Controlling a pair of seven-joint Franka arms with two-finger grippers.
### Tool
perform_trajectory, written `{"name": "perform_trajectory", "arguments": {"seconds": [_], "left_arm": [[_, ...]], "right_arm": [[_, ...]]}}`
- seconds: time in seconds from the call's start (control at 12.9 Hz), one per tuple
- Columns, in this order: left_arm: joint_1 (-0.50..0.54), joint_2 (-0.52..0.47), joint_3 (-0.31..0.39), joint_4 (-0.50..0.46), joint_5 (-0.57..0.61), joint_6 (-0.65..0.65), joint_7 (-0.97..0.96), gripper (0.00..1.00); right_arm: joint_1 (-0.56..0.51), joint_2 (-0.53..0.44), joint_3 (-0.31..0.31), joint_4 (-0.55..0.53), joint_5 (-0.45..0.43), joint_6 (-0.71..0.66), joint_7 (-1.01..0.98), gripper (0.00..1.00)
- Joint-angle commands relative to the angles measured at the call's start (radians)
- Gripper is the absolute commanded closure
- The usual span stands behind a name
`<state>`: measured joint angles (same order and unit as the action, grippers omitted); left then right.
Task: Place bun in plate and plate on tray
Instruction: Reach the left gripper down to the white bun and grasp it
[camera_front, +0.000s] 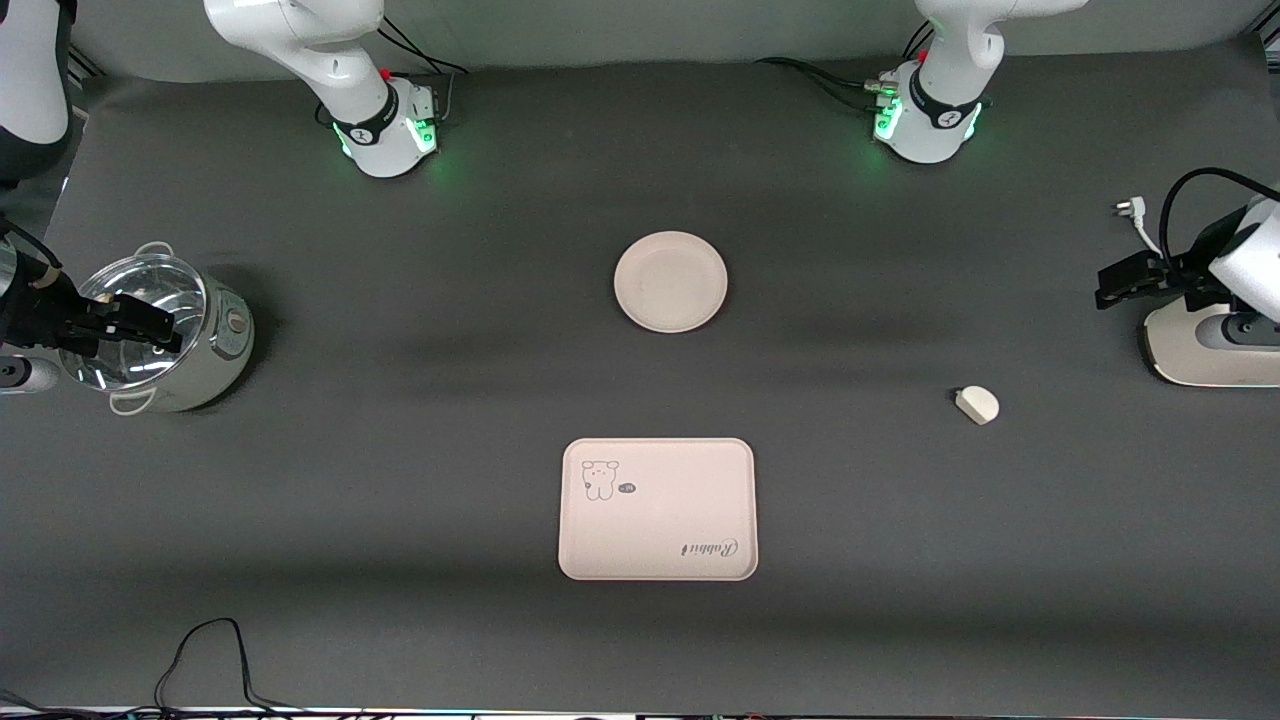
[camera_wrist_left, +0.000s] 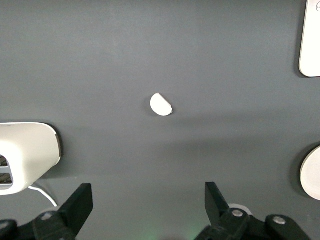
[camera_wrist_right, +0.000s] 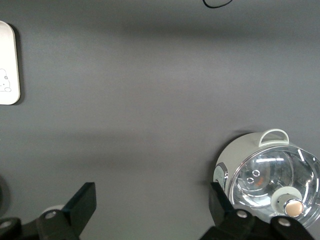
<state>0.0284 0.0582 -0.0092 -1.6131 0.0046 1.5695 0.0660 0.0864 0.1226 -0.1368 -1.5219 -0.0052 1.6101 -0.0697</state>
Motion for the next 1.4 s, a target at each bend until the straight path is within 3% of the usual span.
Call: {"name": "perform_trajectory", "arguments": {"seconds": [0.0,0.47,0.85,1.09,1.32], "left_arm": [[-0.004,0.046,0.003,0.081,-0.006,-0.045,0.008,0.00],[0.002,0.104,0.005,0.055,0.000,-0.025,0.020,0.00],[0.028,0.230,0.008,-0.206,-0.006,0.367,-0.005,0.00],[0.004,0.239,0.006,-0.437,-0.003,0.681,-0.080,0.00],[0.004,0.301,0.005,-0.482,-0.006,0.780,-0.095,0.00]], "right_arm": [[-0.008,-0.015,0.008,-0.017,0.007,0.005,0.018,0.00],[-0.008,-0.015,0.008,-0.018,0.007,0.007,0.018,0.00],[-0.008,-0.015,0.008,-0.018,0.007,0.007,0.018,0.00],[-0.008,-0.015,0.008,-0.018,0.007,0.007,0.018,0.00],[-0.008,-0.015,0.008,-0.020,0.007,0.007,0.018,0.00]]}}
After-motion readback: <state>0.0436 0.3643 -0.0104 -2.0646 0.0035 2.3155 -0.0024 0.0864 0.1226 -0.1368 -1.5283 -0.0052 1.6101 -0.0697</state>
